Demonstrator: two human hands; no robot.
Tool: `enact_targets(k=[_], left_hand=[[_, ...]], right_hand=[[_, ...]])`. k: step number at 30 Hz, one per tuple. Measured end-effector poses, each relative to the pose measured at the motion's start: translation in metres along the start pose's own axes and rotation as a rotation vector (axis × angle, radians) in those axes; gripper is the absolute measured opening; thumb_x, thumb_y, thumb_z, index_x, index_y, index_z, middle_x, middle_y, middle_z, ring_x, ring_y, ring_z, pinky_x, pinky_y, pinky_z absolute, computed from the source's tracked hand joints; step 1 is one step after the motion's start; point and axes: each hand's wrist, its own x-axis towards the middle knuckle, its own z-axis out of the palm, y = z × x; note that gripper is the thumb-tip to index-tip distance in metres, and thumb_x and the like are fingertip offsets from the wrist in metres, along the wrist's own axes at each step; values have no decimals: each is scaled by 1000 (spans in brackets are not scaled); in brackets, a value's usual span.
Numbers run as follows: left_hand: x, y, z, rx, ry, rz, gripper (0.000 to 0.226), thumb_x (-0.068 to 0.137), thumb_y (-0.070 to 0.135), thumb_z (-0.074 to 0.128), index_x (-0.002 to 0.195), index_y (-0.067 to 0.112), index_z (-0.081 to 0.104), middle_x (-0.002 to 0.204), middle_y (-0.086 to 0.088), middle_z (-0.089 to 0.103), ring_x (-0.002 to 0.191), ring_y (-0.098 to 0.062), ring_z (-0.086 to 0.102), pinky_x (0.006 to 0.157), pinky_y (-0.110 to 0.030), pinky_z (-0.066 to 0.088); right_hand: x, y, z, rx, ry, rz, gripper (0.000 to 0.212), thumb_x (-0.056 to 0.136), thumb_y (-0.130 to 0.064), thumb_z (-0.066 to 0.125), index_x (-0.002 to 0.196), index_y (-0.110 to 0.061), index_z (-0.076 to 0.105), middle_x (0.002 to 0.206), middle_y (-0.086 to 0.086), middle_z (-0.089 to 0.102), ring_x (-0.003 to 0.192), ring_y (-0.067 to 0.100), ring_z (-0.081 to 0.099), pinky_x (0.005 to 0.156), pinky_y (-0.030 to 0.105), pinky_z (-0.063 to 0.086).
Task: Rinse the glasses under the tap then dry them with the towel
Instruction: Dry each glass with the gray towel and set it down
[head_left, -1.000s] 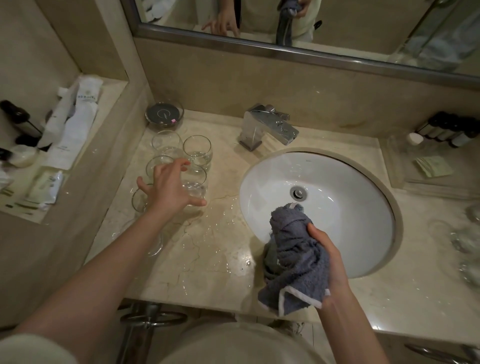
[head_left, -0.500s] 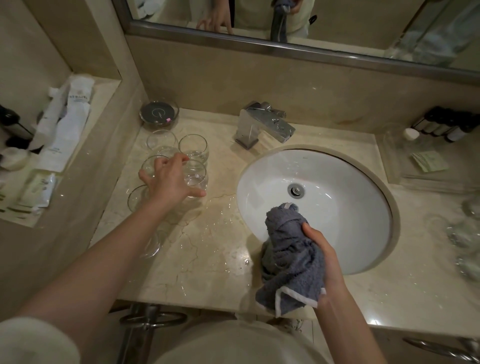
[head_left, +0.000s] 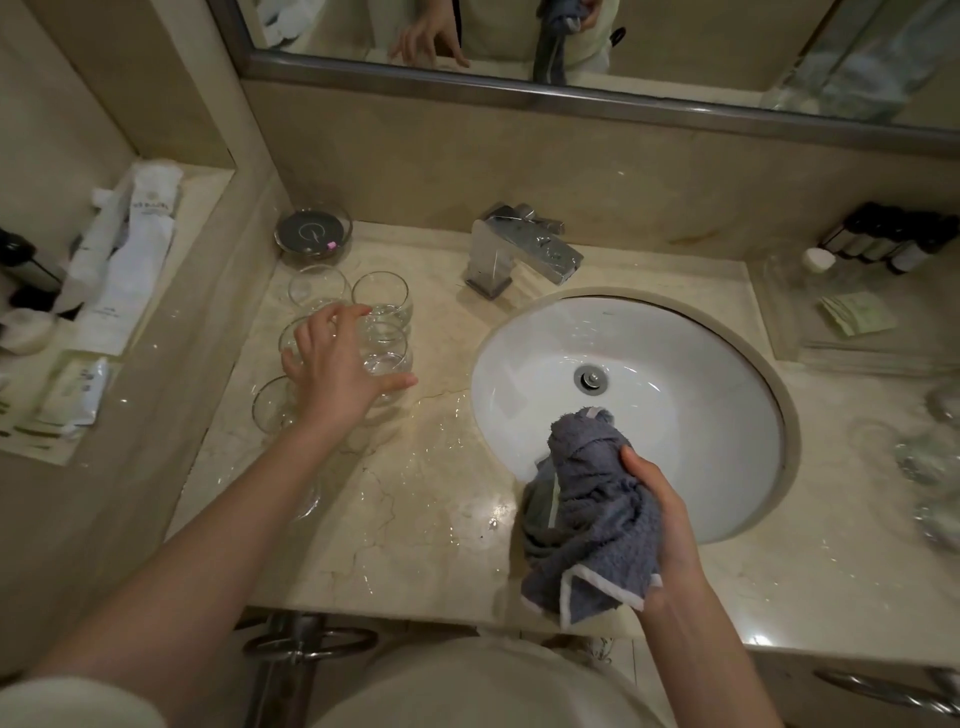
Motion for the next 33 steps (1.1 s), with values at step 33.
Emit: enact_targets(k=[33], left_hand=[[-138,367,215,-411,-731,481,55,87,44,68,130,13,52,134,-4,53,132,-21,40,100,-29,33]], right_hand=[[-114,-183,-216,318,353,-416,41,91,-34,53,69,-13,79,71,8,69,57,18,66,56,26,55]])
